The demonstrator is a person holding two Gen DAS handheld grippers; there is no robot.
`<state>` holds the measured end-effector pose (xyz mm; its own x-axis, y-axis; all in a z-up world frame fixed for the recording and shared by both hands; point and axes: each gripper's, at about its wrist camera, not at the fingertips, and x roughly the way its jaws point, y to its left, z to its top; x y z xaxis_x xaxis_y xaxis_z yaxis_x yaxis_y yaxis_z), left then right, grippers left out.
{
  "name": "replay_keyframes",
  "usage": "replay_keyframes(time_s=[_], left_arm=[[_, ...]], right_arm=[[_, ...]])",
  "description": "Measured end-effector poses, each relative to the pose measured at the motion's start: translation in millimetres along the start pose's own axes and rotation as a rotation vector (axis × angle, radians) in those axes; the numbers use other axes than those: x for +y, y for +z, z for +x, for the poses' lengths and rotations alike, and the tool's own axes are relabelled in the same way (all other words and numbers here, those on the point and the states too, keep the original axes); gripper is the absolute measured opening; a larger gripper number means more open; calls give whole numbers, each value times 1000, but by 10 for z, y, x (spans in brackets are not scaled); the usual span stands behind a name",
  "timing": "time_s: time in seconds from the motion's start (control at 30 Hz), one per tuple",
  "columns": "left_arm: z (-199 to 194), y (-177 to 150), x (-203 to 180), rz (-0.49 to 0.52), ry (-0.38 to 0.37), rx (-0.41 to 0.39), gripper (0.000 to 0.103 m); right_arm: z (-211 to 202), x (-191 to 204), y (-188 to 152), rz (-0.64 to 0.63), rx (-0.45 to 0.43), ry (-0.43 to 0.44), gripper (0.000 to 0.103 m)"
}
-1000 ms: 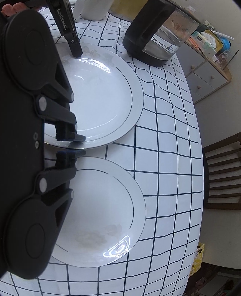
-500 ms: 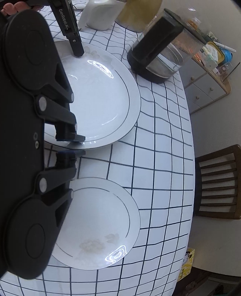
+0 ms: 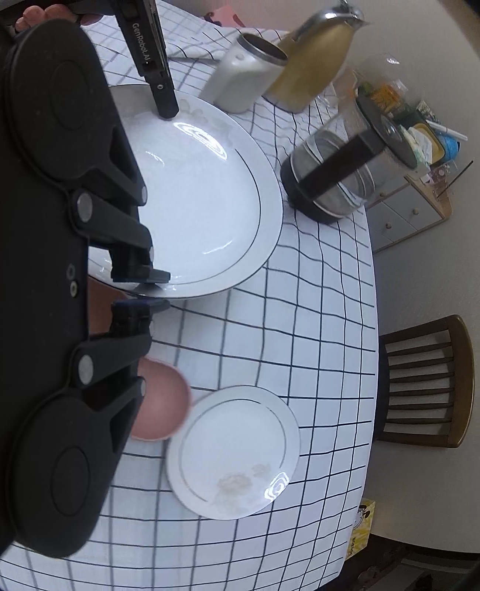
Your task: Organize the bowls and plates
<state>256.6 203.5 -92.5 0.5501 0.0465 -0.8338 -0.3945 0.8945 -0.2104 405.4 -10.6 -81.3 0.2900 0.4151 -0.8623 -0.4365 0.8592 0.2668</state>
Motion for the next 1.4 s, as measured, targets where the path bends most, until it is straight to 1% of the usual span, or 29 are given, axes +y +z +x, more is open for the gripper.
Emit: replay_keyframes(time_s=[0.17, 0.33, 0.6, 0.77, 1.0, 1.2, 1.4], left_arm=[[-289, -283, 117, -1, 1, -8, 12], [-536, -603, 277, -11, 10, -6, 12], [-771, -1104, 494, 2, 42, 6, 12], [-789, -1423, 599, 14, 54, 31, 12], [-728, -1792, 671, 24, 43, 61, 12], [-674, -1952, 641, 53, 45, 68, 12], [-610, -2037, 654, 51, 43, 82, 13]], right_arm=[[-236, 184, -301, -17, -13, 7, 9], [-391, 366, -639, -27, -7, 17, 9], [-405, 642, -1197, -51, 31, 35, 9], [-316, 699, -1515, -55, 68, 50, 9], [-244, 684, -1872, -51, 104, 44, 9], [-215, 648, -2098, -55, 115, 28, 9], [-166, 614, -2213, -51, 128, 16, 9]])
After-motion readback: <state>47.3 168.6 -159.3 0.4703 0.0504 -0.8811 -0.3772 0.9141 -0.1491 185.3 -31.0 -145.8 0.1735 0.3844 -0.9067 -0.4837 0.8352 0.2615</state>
